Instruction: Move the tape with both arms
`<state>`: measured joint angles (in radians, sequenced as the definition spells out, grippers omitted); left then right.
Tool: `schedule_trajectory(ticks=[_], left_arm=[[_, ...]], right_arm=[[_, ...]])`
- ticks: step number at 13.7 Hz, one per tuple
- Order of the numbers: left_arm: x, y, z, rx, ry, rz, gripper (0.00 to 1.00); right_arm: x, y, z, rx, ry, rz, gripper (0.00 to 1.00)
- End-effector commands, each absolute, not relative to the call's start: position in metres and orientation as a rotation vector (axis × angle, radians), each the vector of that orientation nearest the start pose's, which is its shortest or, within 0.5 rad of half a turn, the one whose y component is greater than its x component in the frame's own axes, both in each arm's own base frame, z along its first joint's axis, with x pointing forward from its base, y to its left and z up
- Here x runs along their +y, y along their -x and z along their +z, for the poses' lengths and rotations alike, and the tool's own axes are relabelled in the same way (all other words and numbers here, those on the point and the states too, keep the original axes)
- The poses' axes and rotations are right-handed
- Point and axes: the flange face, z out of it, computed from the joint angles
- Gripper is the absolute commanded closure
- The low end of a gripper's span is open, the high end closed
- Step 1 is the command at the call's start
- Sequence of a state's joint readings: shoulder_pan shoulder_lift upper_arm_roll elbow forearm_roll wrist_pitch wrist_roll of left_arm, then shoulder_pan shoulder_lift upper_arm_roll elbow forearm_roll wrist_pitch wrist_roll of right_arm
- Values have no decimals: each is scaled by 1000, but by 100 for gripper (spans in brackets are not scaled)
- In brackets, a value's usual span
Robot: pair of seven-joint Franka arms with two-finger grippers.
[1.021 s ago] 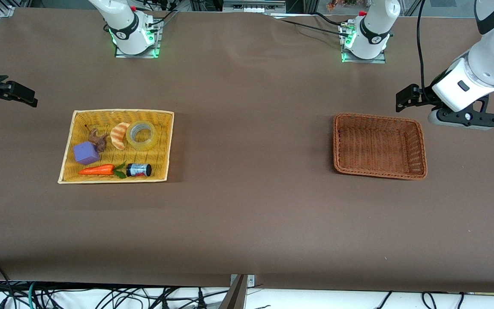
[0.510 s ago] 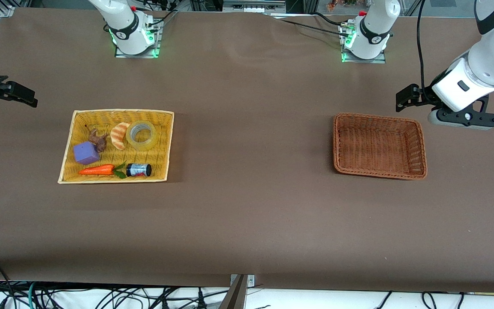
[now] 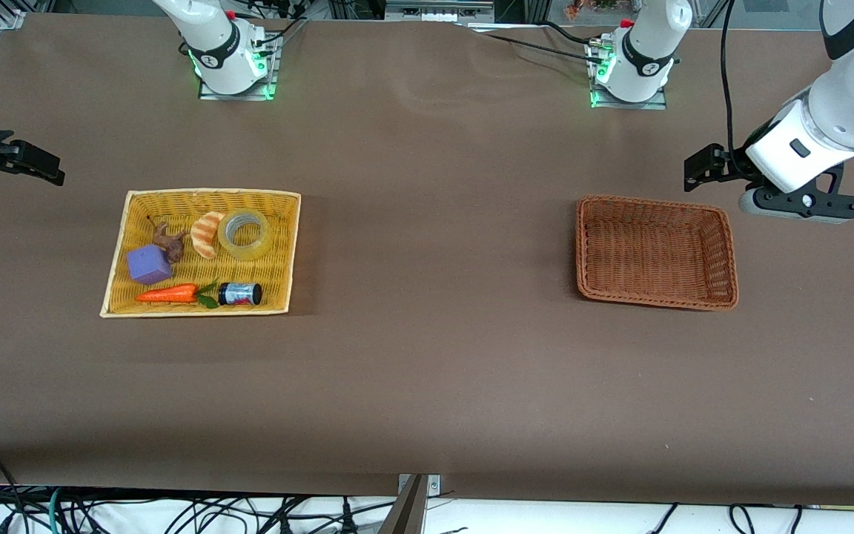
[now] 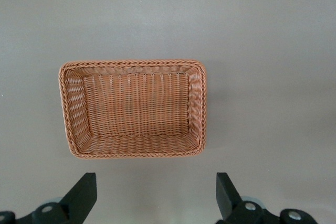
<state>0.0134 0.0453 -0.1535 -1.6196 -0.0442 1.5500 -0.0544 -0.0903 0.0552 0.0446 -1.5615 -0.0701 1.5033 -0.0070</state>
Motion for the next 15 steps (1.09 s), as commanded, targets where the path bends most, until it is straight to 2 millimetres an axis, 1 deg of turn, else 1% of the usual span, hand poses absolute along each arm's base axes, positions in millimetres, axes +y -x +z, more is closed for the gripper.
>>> schedule_trajectory(ticks=[1,7,8,9,10,11,12,14,15], left_arm=[[-81,-552,583,157,3142,183,0],[-81,-552,583,157,3142,183,0],[-80,-552,583,154,3141,182,0],[-81,-552,583,157,3142,183,0],[-80,-552,583,154,3142,183,0],[-80,-552,582,154,3142,185,0],[-80,-552,582,154,3142,185,0],[-80,-552,582,154,3142,185,0],[-80,-552,583,154,3142,183,0]], right_arm=[[-37,-562,598,51,3192,184,0],[-36,-562,599,52,3192,179,0],[-31,-563,599,33,3202,182,0],[-26,-564,592,15,3201,206,0],[-24,-569,578,6,3191,254,0],[-22,-566,574,24,3187,307,0],[-18,-567,565,-3,3177,348,0],[-16,-570,534,-1,3165,398,0],[-13,-572,508,-2,3160,373,0]])
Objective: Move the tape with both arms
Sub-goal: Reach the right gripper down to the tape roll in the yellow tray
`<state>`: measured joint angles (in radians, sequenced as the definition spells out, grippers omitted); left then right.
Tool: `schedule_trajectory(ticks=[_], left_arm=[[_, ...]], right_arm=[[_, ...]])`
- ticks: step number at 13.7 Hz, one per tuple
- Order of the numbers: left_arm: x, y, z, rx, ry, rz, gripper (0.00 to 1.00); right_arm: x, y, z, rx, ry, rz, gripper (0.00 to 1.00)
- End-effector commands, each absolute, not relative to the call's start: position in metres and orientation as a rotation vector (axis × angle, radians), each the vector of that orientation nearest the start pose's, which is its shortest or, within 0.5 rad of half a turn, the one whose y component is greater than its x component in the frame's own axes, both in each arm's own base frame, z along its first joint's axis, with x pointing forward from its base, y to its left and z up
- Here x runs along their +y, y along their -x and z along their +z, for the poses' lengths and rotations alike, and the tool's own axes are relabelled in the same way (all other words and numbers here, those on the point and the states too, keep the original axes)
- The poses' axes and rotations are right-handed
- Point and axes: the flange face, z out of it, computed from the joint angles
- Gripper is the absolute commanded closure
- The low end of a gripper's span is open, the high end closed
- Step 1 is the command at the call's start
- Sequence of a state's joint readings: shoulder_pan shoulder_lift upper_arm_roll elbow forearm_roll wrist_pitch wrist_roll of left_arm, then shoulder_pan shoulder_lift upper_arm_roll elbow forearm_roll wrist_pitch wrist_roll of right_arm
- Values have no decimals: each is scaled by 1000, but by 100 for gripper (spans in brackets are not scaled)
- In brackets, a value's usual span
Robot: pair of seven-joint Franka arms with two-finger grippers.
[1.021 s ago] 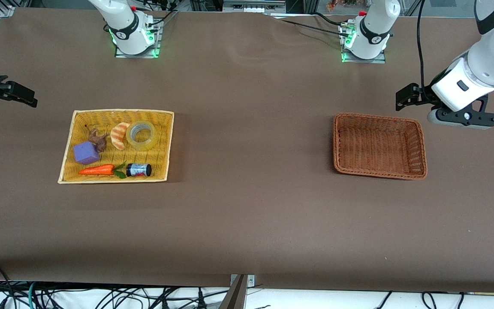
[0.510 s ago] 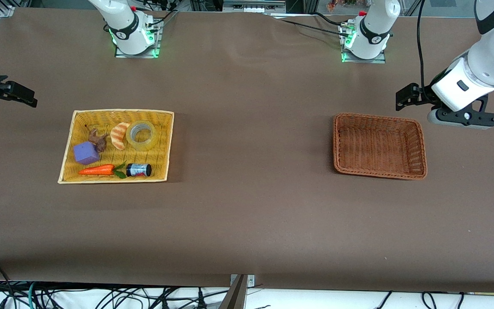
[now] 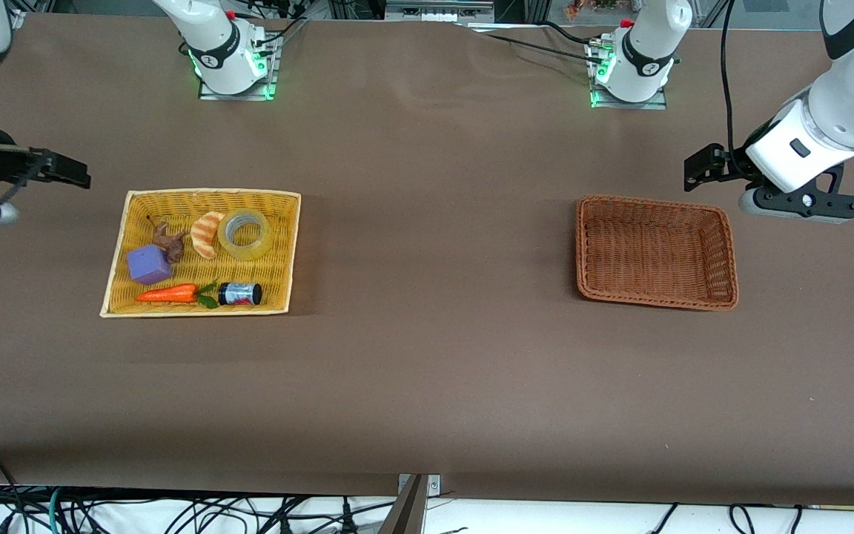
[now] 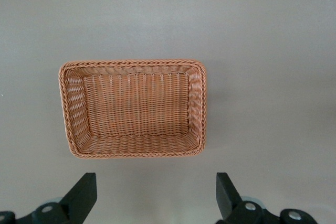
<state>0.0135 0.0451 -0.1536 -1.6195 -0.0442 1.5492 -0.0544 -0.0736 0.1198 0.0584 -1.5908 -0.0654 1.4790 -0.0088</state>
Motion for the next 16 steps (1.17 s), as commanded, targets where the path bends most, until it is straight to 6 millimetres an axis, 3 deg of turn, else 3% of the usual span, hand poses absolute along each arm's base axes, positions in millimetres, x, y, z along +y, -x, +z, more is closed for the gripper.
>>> schedule_trajectory(ticks=[1,3,6,7,10,16], left_arm=[[-80,-552,582,154,3141,185,0],[-80,-552,583,154,3141,182,0],[-80,-552,582,154,3142,188,0],[-80,-552,582,154,3141,185,0],[-80,-552,582,154,3142,188,0],[-80,-552,583,154,3142,188,0]], right_arm=[[-4,-569,476,-6,3133,333,0],[9,-553,411,35,3093,279,0],[72,-508,335,142,3117,179,0],[90,-497,321,171,3118,146,0],[111,-489,299,224,3110,132,0],[122,-481,256,205,3082,69,0]])
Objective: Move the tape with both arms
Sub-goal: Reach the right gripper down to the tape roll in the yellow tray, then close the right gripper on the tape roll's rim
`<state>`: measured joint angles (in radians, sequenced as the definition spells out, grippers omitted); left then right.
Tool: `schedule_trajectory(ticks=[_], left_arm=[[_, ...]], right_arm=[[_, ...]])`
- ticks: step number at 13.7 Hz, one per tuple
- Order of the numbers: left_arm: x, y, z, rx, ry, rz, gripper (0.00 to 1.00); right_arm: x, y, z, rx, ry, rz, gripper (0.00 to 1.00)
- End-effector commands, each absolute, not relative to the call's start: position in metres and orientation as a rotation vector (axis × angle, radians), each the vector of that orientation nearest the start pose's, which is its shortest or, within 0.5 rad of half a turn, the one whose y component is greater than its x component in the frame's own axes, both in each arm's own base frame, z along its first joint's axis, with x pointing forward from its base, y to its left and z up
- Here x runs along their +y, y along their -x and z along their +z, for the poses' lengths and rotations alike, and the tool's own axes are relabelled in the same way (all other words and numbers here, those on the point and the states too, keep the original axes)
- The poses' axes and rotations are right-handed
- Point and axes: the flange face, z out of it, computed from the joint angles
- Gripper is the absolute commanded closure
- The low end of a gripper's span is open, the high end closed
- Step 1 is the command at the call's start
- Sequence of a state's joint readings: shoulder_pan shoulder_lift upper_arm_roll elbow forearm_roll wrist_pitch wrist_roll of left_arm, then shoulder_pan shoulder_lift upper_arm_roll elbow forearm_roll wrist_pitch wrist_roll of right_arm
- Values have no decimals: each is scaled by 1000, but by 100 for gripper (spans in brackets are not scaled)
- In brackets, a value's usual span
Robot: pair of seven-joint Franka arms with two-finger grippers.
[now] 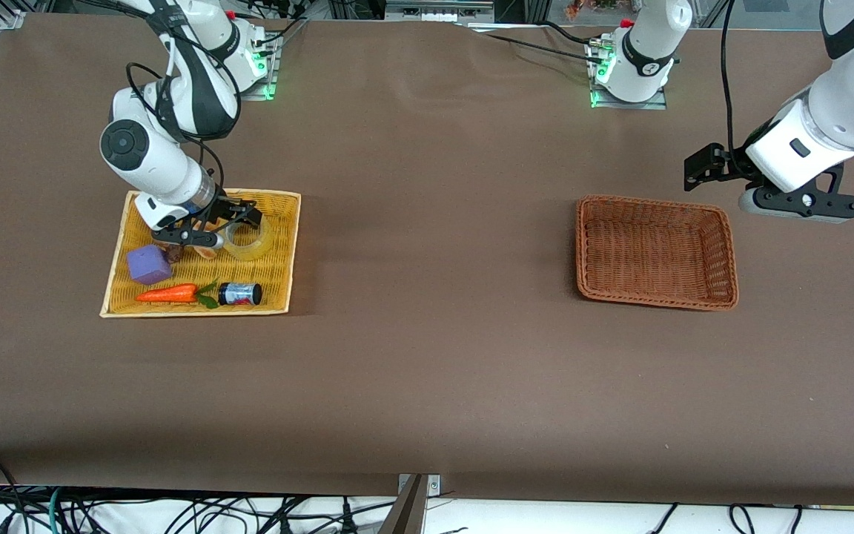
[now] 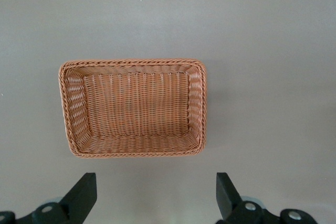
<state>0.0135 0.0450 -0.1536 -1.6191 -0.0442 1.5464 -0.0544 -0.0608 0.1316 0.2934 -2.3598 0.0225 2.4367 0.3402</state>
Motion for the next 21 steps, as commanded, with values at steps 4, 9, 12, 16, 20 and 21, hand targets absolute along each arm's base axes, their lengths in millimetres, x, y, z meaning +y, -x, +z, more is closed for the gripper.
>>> schedule_trajectory(ticks=[4,9,12,16,20,21], left_arm=[[-80,-552,582,152,3142,190,0],[-80,-552,582,154,3141,195,0],[-79,-552,582,152,3141,197,0],[-79,-551,582,152,3141,200,0],[-80,-551,584,154,3139,199,0],[-80,-550,583,154,3140,202,0]], right_arm=[[150,-470,227,276,3054,49,0],[155,-470,207,249,3042,26,35],[152,-470,203,64,3054,24,85],[138,-479,211,-126,3058,-12,100],[123,-506,263,-160,3085,-2,100],[129,-519,290,-163,3093,54,100]])
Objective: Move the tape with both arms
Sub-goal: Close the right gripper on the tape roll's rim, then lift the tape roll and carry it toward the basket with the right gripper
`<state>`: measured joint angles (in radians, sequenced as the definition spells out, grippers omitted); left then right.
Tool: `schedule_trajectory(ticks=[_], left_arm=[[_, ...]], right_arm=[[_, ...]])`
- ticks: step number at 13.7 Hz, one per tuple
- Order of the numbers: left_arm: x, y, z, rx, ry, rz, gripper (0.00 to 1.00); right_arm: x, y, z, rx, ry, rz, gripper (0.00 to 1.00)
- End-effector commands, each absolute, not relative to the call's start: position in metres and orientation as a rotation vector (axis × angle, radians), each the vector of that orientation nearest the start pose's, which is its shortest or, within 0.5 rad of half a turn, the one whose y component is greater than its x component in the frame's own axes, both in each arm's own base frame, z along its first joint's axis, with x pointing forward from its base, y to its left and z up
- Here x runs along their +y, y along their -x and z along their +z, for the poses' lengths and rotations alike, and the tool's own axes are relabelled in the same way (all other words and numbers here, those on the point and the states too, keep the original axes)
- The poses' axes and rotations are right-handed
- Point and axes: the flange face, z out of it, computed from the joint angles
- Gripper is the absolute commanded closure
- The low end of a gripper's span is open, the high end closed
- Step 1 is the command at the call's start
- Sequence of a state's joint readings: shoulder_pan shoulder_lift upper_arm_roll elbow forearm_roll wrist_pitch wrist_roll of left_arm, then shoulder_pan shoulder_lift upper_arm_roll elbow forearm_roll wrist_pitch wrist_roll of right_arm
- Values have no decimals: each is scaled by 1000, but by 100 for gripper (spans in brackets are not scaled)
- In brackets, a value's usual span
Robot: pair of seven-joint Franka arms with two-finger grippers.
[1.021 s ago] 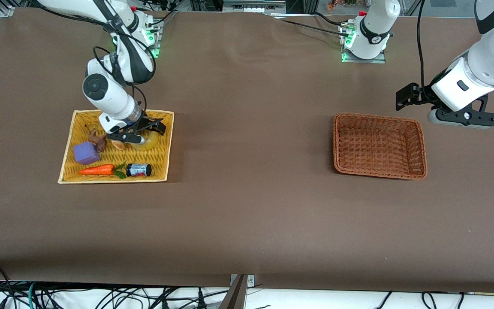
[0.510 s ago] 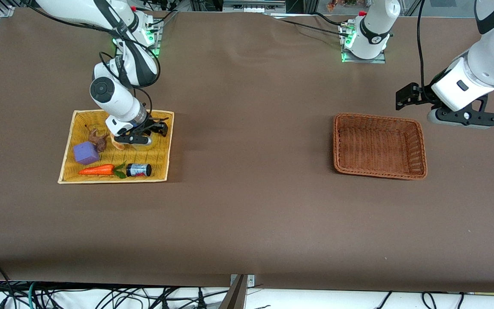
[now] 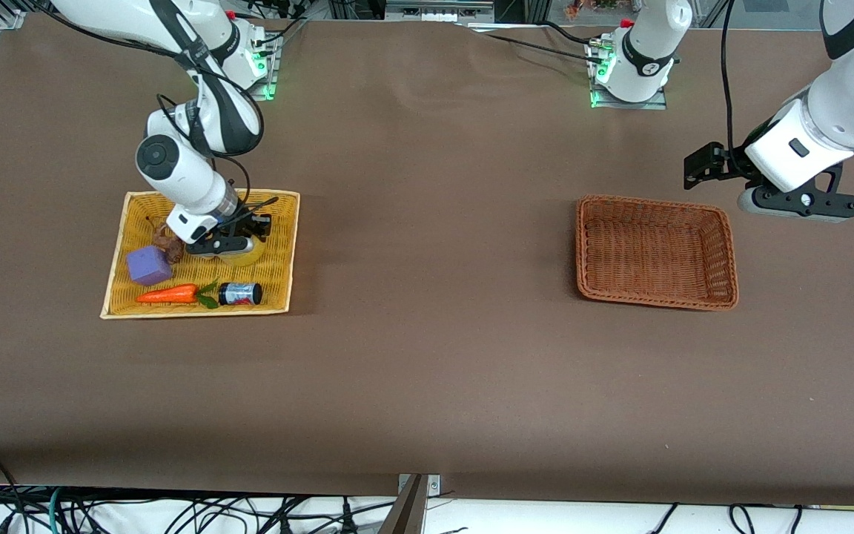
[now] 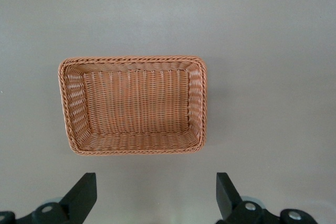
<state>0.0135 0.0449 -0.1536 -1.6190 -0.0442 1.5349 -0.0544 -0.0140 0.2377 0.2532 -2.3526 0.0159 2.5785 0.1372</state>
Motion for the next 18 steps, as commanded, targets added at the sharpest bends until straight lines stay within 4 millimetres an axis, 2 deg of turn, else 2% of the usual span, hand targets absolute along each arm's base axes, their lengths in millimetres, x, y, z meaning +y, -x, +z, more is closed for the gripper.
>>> schedule_trajectory(ticks=[1,3,4,8,10,12,14,18], left_arm=[[-80,-551,584,154,3139,199,0],[-81,-550,584,157,3140,197,0],[-81,-550,584,157,3140,197,0],[-81,-550,584,157,3140,200,0],[-81,-551,584,157,3140,200,0],[-81,-551,585,157,3140,200,0],[-82,-552,581,150,3144,213,0],[-77,-554,583,141,3172,203,0]], right_arm=[[138,-532,314,-145,3094,124,100],[182,-544,354,-51,3092,205,100],[216,-542,368,22,3088,191,100],[357,-524,378,297,3032,172,100],[415,-522,372,407,3015,153,100],[461,-513,354,484,3026,131,100],[482,-508,329,489,3054,110,100],[521,-485,269,469,3012,129,100]])
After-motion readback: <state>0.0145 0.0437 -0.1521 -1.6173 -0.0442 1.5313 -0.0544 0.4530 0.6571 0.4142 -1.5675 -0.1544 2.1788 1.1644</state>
